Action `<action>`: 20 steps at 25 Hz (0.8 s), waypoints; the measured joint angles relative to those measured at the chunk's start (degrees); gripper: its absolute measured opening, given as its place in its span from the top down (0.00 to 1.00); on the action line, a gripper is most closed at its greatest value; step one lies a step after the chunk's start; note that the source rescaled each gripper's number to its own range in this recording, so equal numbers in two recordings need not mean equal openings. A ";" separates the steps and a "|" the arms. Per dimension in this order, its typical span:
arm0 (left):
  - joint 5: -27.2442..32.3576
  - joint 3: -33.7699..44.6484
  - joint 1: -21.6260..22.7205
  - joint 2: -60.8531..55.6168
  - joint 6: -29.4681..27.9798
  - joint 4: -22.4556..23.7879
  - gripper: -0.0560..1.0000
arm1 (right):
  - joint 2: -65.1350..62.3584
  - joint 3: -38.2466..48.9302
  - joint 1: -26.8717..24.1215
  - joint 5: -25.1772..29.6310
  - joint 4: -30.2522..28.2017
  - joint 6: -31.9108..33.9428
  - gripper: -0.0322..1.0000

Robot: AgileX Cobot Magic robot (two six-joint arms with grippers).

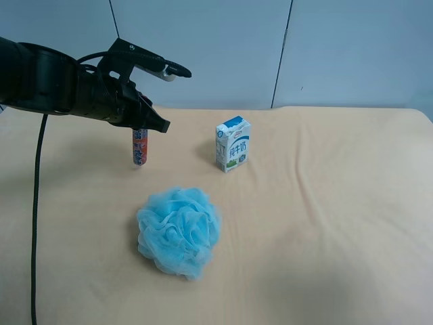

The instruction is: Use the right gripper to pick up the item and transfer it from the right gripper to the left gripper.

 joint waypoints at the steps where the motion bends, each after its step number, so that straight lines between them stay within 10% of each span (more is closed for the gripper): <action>1: 0.00 0.00 0.00 0.00 0.00 0.00 0.92 | 0.00 0.00 0.00 0.00 0.00 0.00 0.00; 20: 0.05 0.00 0.00 0.00 0.00 0.00 0.41 | 0.00 0.00 0.00 0.00 0.00 0.00 0.00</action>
